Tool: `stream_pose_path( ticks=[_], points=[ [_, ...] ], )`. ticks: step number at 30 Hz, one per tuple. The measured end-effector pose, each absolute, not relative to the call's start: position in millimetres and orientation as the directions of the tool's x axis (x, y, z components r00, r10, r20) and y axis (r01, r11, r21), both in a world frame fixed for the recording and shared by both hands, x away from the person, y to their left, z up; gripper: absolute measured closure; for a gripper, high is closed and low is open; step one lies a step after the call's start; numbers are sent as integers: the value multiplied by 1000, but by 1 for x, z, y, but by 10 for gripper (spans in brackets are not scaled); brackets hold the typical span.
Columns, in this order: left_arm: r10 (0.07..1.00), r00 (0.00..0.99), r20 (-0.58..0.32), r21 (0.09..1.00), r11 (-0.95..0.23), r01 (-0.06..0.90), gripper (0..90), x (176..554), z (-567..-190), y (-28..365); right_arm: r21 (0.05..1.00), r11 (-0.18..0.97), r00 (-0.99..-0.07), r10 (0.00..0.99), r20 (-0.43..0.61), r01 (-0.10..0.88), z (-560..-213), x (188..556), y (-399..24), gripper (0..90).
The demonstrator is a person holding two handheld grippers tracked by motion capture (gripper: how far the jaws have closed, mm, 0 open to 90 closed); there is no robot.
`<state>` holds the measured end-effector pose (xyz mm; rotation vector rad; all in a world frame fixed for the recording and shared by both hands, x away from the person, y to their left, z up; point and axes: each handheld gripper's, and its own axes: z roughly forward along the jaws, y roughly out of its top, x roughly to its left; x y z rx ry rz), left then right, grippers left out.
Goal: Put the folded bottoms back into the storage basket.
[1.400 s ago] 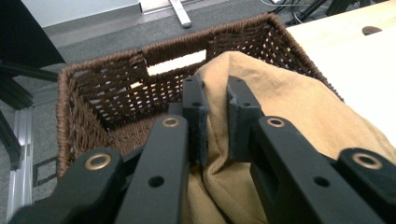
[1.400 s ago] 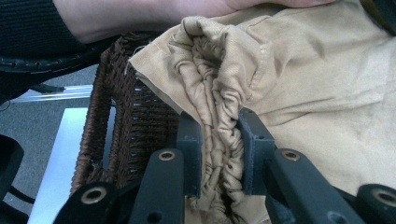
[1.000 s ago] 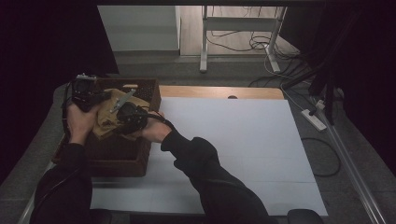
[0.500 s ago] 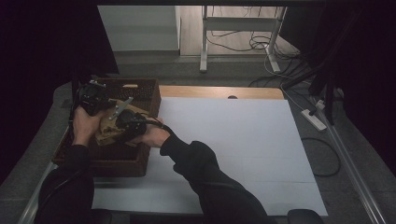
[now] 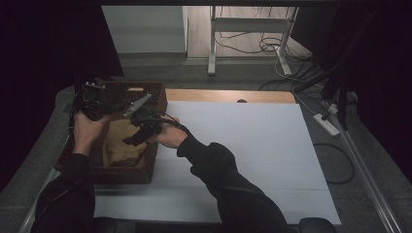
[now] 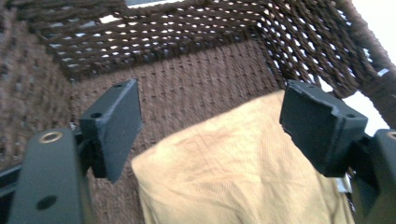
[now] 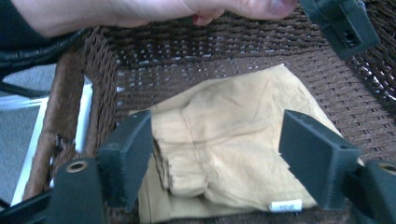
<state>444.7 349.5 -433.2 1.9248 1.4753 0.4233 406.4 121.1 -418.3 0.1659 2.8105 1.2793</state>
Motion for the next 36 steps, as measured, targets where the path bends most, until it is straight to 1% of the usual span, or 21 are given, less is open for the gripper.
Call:
stream_pose_path(
  ticks=[3,4,8,11,15,19,26,33,36],
  points=[
    [929,333,-163,679,-139,721,164,439,-433,350,752,655,-995,102,4,71,-416,406,115,214],
    [926,340,-166,679,-143,720,121,438,-433,350,753,654,-995,98,4,68,-415,406,112,205],
    [914,360,-187,697,-135,705,87,429,-431,348,762,643,-995,101,9,72,-410,406,103,181],
    [910,372,-185,712,-136,689,72,423,-429,345,769,635,-994,109,13,80,-408,407,97,167],
    [894,393,-216,728,-120,675,31,416,-425,341,771,630,-993,119,23,94,-408,408,88,140],
    [881,416,-224,735,-128,665,18,409,-423,337,767,633,-991,128,33,107,-409,408,78,111],
    [870,450,-204,745,-160,647,11,394,-422,329,772,624,-989,138,44,121,-409,408,64,92],
    [875,454,-169,765,-173,620,0,377,-416,322,761,638,-989,144,32,117,-410,407,55,91],
    [864,469,-181,768,-174,616,0,370,-415,320,759,641,-989,142,33,117,-411,406,50,91]
  ],
)
